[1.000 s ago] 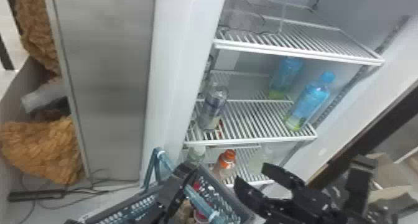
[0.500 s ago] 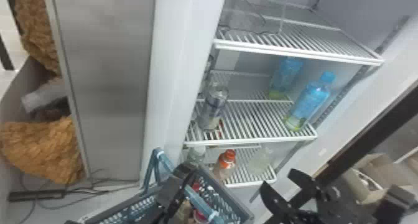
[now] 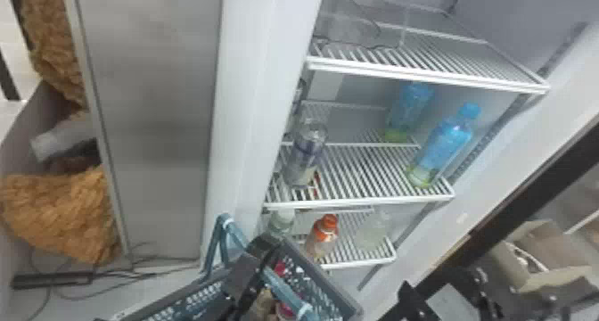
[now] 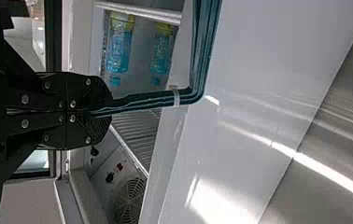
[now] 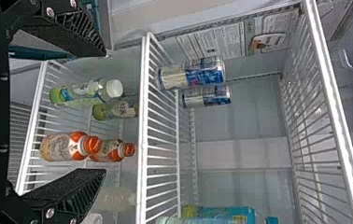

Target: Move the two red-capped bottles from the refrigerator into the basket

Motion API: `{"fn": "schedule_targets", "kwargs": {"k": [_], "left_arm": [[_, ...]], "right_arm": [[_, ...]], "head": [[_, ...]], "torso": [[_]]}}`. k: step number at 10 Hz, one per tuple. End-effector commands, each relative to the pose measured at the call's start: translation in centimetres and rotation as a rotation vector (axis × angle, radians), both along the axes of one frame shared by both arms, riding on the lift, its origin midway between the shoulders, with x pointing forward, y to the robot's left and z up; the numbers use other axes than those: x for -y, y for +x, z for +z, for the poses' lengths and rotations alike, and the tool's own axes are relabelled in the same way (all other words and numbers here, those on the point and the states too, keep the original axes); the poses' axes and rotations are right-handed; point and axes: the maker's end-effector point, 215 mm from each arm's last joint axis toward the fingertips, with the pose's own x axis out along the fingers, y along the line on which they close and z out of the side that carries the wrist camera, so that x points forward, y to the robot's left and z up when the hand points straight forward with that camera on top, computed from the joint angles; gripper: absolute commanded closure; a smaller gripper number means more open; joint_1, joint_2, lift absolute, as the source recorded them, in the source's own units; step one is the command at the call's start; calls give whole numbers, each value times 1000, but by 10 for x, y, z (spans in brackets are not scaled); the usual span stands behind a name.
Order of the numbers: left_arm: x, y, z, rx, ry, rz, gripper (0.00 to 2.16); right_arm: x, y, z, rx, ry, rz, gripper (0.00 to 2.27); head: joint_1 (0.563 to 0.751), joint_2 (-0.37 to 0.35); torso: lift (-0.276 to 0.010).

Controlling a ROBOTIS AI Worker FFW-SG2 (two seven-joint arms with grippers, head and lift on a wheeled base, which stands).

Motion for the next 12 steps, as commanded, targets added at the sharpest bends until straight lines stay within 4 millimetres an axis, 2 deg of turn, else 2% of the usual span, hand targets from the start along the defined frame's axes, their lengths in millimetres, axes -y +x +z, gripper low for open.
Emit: {"fn": "schedule_targets", "kwargs": {"k": [1,5,12], "left_arm": [[0,0,0,0,1,-1,1204],[-1,0,-1,-4,0,3,1204],[-2,0,-1,-1,1,6,1204]], "right_arm": [[2,-4,2,33,8,-5,134],[0,-13,4,42,24,-9,134],[-1,-11,0,48,49,-10,134]], "head": [[695,-350],[695,-350],[695,-350]], "torso": [[0],[0],[0]]}}
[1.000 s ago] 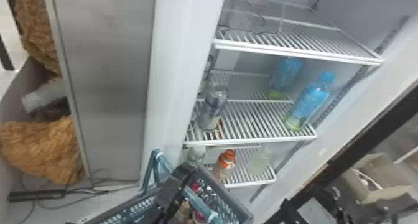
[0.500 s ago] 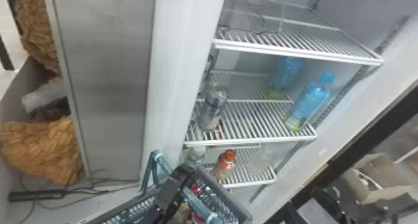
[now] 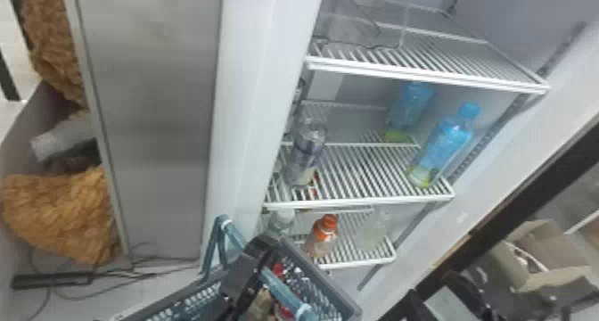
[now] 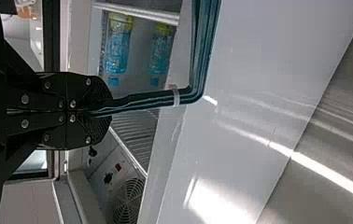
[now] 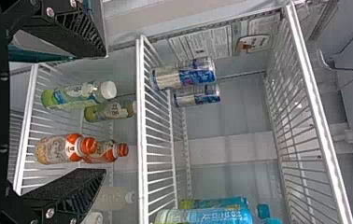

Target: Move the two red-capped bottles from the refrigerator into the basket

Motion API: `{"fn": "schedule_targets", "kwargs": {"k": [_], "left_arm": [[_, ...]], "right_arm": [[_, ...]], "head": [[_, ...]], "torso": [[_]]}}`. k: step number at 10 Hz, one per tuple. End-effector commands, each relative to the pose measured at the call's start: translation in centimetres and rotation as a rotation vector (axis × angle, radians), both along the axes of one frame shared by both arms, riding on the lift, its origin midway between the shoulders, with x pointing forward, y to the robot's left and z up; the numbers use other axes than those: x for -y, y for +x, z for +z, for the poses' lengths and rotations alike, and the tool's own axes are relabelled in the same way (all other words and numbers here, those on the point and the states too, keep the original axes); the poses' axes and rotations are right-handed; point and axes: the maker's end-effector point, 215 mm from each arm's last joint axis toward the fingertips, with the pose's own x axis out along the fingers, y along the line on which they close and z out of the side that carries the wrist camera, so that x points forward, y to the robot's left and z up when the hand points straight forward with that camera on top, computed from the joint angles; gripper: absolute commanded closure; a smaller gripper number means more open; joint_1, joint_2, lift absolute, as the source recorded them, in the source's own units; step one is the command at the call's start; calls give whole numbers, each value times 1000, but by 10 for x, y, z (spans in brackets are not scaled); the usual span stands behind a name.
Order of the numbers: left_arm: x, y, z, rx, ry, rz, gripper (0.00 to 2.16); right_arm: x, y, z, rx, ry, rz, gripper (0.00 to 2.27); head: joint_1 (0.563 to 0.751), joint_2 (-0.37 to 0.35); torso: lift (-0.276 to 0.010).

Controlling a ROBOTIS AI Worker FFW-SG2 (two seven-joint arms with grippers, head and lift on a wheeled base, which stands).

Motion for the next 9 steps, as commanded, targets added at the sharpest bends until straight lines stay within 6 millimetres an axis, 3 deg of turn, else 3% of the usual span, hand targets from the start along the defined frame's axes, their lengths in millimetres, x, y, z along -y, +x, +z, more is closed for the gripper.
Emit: {"fn": "schedule_targets", "kwargs": {"k": [1,9], "left_arm": [[1,-1,0,2,1,-4,1204],[4,0,4,21,8,-14,1204]], "right_arm": [[0,0,0,0,-1,0,134],[1,4,1,7,2,6,134]], "head": [[695,-350],[695,-350]], "torso": [[0],[0]]}}
